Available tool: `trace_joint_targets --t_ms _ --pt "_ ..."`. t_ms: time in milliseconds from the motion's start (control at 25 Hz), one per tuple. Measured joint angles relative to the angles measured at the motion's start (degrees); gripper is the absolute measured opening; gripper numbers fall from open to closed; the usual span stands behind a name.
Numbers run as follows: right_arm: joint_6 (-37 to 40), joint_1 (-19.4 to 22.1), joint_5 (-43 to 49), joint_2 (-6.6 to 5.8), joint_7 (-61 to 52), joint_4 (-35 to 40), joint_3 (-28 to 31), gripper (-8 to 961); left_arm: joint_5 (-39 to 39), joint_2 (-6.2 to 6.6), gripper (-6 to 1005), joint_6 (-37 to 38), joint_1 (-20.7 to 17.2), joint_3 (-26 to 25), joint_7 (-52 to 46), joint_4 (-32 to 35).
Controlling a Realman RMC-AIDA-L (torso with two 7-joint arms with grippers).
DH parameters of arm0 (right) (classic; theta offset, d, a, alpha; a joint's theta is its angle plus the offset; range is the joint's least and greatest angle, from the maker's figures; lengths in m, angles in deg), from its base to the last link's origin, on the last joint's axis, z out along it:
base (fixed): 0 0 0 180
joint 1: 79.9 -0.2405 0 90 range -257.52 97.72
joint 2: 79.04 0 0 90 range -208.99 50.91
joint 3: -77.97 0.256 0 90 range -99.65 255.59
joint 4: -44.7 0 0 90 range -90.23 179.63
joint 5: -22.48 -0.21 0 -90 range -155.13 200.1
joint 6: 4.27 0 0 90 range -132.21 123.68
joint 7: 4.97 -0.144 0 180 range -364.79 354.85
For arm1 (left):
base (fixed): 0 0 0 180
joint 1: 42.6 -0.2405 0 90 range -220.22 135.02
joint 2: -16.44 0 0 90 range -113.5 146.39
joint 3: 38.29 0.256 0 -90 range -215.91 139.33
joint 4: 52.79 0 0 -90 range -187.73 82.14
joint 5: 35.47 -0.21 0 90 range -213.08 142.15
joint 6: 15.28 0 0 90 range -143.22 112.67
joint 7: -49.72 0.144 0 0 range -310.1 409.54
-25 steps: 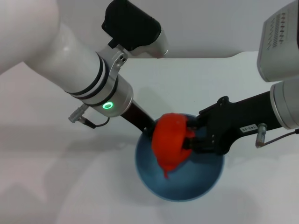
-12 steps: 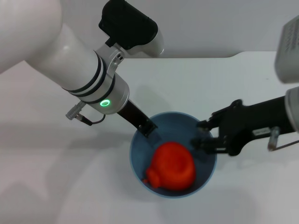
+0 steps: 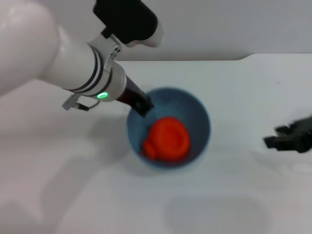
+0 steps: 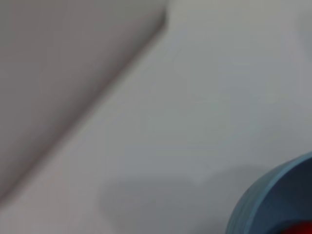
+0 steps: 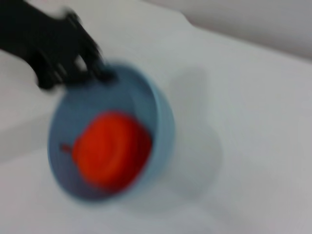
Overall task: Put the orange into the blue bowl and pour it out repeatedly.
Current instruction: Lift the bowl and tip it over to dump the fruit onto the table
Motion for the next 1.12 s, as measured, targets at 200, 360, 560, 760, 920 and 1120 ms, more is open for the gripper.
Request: trace_joint_targets --t_ms 200,360,560,760,920,1120 --pt "2.99 0.86 2.40 -0.11 -2.28 -2.74 5.89 385 -7.12 0.11 -1 -10.20 -7.54 4.08 0.13 7.59" --pt "3.66 1.72 2.74 -0.30 -2.30 -4.81 10.09 386 -11.57 0.21 -1 -21.67 -14.22 9.01 2.22 11.68" --pt "4.59 2.41 3.06 -0.43 -1.99 -6.04 14.07 386 -11.78 0.11 -1 -40.54 -22.93 14.98 11.83 11.73" --pt "5.10 3.22 3.15 -0.49 -1.93 -6.28 16.08 386 -11.73 -0.22 -1 -60.58 -29.24 21.29 27.78 7.48" --pt "5.20 3.34 3.17 -0.42 -1.94 -6.28 16.68 386 -11.66 -0.35 -1 -74.81 -30.44 25.29 41.83 0.38" --pt "5.28 3.36 3.17 -0.28 -2.18 -6.37 16.72 386 -8.38 -0.67 -2 -96.20 -28.60 31.55 58.54 -13.04"
